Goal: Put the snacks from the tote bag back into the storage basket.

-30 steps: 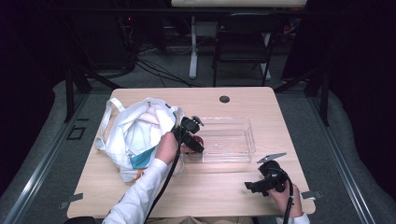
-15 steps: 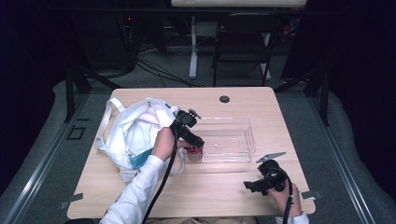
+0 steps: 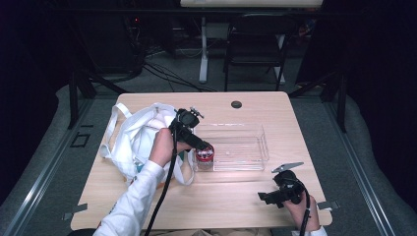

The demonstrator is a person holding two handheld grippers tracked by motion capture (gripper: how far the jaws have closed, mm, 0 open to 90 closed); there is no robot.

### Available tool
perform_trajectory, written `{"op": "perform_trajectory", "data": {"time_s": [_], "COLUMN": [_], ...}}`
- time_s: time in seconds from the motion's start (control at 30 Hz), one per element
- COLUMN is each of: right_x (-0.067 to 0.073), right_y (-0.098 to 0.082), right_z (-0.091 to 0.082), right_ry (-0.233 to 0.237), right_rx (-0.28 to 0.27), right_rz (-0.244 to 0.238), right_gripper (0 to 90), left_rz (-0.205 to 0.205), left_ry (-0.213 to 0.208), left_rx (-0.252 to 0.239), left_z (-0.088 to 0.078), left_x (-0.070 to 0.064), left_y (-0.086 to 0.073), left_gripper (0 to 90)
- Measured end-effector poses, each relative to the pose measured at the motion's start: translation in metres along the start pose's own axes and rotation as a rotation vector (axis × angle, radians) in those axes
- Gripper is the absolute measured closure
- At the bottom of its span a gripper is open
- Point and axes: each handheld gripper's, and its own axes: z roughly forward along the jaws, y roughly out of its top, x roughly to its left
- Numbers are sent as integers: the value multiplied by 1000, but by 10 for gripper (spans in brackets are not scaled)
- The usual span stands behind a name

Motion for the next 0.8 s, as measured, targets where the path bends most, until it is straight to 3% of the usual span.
{"op": "perform_trajectory", "data": {"time_s": [0.23, 0.3, 0.43, 0.53, 0.8], "right_x": [0, 0, 1, 0, 1], "right_y": [-2, -3, -3, -2, -3], "right_z": [-2, -2, -1, -2, 0], "right_ry": [-4, -5, -6, -22, -19], "right_rx": [1, -9, -9, 12, -7], "right_rz": [3, 14, 12, -9, 10], "right_gripper": [97, 97, 96, 97, 97], "left_rz": [-10, -18, -29, -45, -98], "left_ry": [38, 67, 101, 118, 147], "left_rx": [-32, -51, -43, -34, -46], "left_z": [-20, -29, -38, -44, -55], "left_x": [4, 9, 16, 21, 33], "left_y": [-17, -31, -52, -69, -112], "left_gripper": [82, 83, 85, 85, 84]}}
